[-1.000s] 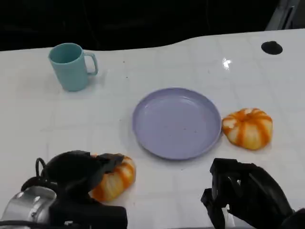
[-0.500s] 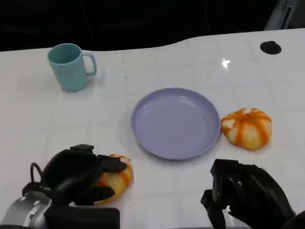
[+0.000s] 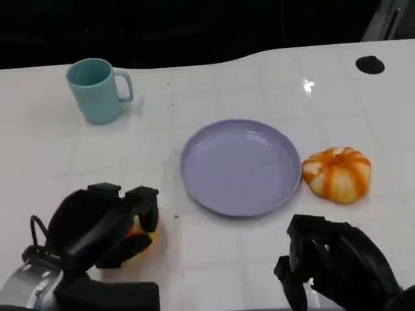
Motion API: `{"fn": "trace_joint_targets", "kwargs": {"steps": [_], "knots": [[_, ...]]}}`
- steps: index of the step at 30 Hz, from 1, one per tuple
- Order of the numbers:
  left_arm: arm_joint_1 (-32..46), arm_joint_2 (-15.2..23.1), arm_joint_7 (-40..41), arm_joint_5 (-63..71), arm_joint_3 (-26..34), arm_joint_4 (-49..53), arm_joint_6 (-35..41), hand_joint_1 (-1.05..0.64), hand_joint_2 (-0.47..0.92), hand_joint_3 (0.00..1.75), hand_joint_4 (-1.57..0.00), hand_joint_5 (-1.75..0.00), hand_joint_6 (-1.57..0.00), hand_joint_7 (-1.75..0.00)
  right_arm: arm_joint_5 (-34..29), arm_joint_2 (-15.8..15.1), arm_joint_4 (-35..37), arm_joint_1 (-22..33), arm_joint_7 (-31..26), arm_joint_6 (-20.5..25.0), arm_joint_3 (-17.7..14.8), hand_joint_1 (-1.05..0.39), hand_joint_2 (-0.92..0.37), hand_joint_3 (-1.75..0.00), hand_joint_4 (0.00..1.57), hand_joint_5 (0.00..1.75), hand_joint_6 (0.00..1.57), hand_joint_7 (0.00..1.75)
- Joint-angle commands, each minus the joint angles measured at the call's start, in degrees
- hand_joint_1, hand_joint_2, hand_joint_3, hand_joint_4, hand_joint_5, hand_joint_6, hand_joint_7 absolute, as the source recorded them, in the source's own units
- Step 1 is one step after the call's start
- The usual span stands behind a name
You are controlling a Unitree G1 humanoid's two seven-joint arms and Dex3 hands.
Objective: Grasp the bread from the table and place it into the plate.
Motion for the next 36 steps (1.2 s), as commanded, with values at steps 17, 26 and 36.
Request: {"fn": "trace_joint_targets", "kwargs": {"steps": [17,26,36], "knots": [[3.71,1.56,1.05,0.17,6.10,-14.76,1.97,-0.23,0.59,0.95,-0.81,-1.75,-0.68,-1.64,0.18,-0.69,1.26,-0.90,0.67,-0.17,-0.34,-0.94,-0.77,-0.64,1.21,1.66,1.03,1.52],[4.51,0.32,3.22,-2.43,8.68,-18.77,-2.10,-0.22,0.42,1.19,-0.85,-1.75,-0.77,-1.51,-0.01,-0.47,1.67,-1.16,0.48,-0.07,-0.16,-0.94,-0.76,-0.65,1.21,1.65,1.03,1.52],[-7.49,-1.90,1.69,-3.26,5.52,-10.27,-4.64,-0.19,0.38,1.17,-0.87,-1.75,-0.68,-1.73,-0.38,-0.18,2.05,-1.32,0.27,-0.46,0.28,-0.94,-0.75,-0.70,1.21,1.67,1.03,1.55]]}}
